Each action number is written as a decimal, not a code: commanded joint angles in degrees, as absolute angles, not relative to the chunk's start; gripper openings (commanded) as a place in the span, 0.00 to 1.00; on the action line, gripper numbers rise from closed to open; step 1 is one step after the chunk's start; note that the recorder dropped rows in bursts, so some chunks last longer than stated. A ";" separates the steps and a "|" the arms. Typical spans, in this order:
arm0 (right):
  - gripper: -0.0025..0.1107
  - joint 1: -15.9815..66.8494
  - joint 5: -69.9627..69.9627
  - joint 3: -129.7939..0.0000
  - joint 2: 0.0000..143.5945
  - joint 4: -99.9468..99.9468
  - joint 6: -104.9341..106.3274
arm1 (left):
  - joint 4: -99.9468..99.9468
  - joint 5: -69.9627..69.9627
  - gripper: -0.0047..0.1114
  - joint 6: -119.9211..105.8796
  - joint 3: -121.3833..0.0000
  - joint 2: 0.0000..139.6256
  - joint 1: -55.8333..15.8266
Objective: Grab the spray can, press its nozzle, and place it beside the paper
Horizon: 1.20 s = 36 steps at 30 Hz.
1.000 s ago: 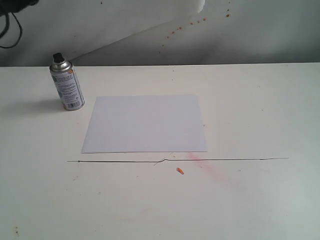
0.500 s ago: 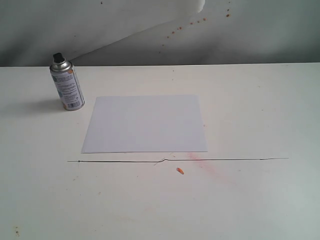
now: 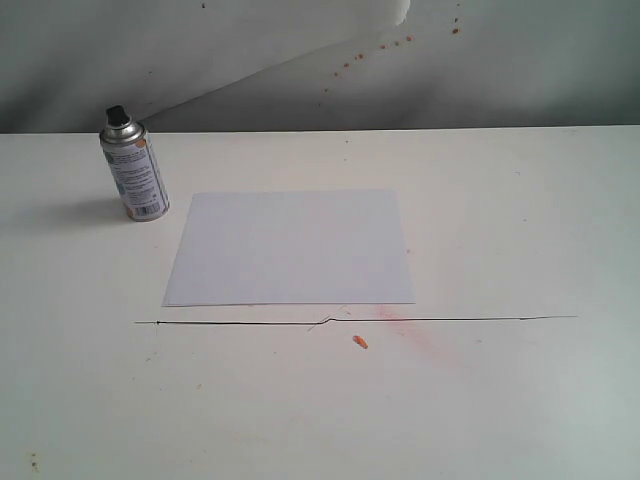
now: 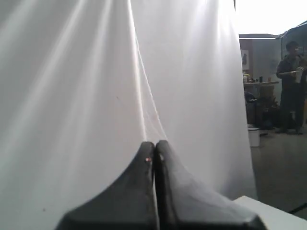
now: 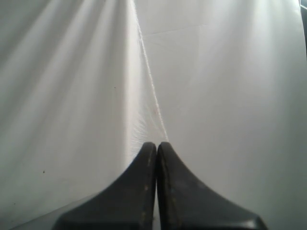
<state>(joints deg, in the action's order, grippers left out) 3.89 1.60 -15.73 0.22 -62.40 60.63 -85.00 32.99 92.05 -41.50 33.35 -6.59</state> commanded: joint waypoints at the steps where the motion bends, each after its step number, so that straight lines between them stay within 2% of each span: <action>1: 0.02 3.62 1.55 -15.38 0.00 -62.49 61.01 | -89.07 26.96 0.04 89.48 -41.06 28.24 -6.61; 5: 0.02 3.62 1.55 -15.38 0.00 -62.49 61.01 | -90.26 16.74 0.04 100.35 -40.93 26.72 -6.61; 12: 0.02 3.62 1.55 -15.38 0.00 -62.49 61.01 | -86.22 12.37 0.04 100.58 -38.75 26.72 -6.61; 14: 0.02 3.62 1.55 -15.38 0.00 -62.49 61.12 | -72.10 11.33 0.04 87.89 -35.98 26.72 -6.61; 15: 0.02 3.62 1.55 -15.38 0.00 -62.49 61.12 | -56.95 11.33 0.04 72.47 -33.10 26.67 -6.61; 16: 0.02 3.62 1.55 -15.38 0.00 -62.49 61.12 | -50.53 11.33 0.04 64.52 -31.47 26.67 -6.61; 18: 0.02 3.62 1.55 -15.38 0.00 -62.49 61.12 | -25.86 4.26 0.04 39.57 -25.13 23.96 -6.61; 22: 0.02 3.62 1.55 -15.38 0.00 -62.49 60.99 | -11.34 -9.85 0.04 17.67 -18.36 18.04 -6.61; 27: 0.02 3.62 1.55 -15.38 0.00 -62.49 60.99 | -7.76 -10.78 0.04 17.44 -9.16 7.75 -6.61; 36: 0.02 3.62 1.55 -15.38 0.00 -62.49 60.99 | -4.73 -13.06 0.04 17.44 -0.65 0.74 -6.61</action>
<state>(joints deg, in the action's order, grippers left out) 3.89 1.60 -15.73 0.22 -62.40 60.63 -6.50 -11.24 17.74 -2.34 2.14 -6.59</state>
